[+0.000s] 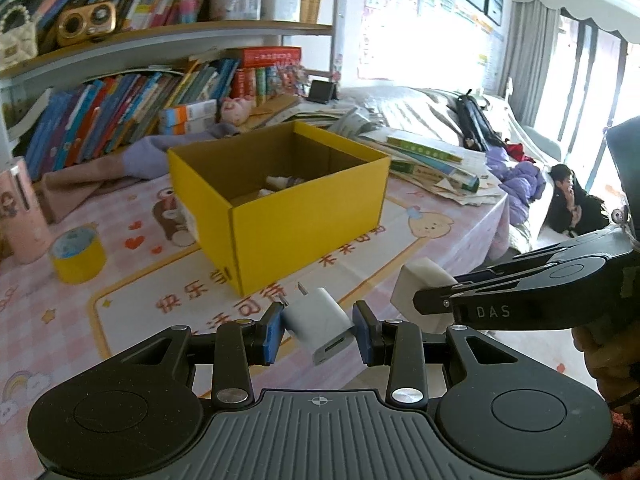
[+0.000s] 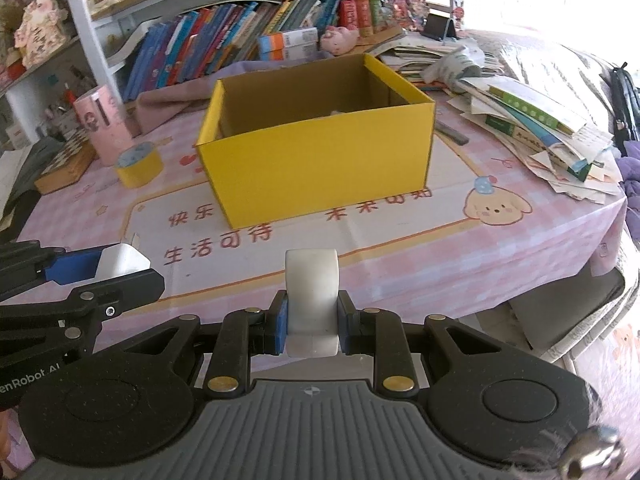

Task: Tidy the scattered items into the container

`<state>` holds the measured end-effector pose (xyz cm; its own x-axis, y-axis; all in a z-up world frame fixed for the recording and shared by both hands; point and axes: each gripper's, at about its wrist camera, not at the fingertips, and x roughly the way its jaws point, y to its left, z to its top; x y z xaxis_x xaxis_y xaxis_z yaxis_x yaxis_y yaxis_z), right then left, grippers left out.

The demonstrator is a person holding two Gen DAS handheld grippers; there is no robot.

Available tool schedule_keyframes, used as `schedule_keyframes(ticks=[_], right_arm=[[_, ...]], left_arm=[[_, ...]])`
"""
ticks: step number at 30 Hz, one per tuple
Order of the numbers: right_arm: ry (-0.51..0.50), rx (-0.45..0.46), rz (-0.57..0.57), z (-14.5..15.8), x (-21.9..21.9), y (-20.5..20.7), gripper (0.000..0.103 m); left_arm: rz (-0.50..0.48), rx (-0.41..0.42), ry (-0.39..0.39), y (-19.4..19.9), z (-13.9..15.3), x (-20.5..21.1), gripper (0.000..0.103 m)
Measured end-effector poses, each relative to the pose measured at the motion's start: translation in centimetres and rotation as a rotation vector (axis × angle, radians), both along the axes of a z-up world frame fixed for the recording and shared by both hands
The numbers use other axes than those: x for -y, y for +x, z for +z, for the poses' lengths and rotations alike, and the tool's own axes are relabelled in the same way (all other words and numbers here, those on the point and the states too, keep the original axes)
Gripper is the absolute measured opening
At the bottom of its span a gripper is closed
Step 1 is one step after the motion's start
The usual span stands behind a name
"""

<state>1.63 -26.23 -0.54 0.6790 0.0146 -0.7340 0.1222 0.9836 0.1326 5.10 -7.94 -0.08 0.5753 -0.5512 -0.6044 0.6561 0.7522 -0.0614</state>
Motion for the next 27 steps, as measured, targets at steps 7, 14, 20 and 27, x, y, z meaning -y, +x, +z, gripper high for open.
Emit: schedule_keyframes(ticks=[7, 14, 20, 27], right_arm=[[0.007, -0.011, -0.036, -0.3, 2.0, 1.3, 0.022], [0.000, 0.041, -0.046, 0.6, 3.7, 3.1, 0.022], [-0.034, 0.123, -0.041, 2.8, 5.3, 5.7, 0.022], [-0.049, 0.191, 0.013, 5.2, 7.1, 10.6, 0.022]], left_arm=[[-0.056, 0.002, -0.006, 1.2, 0.0, 2.1, 0.035], [-0.072, 0.045, -0.015, 2.9, 0.7, 3.3, 0.035], [-0.067, 0.138, -0.015, 5.0, 2.4, 4.3, 0.036], [-0.027, 0.177, -0.020, 9.0, 3.3, 6.1, 0.036]])
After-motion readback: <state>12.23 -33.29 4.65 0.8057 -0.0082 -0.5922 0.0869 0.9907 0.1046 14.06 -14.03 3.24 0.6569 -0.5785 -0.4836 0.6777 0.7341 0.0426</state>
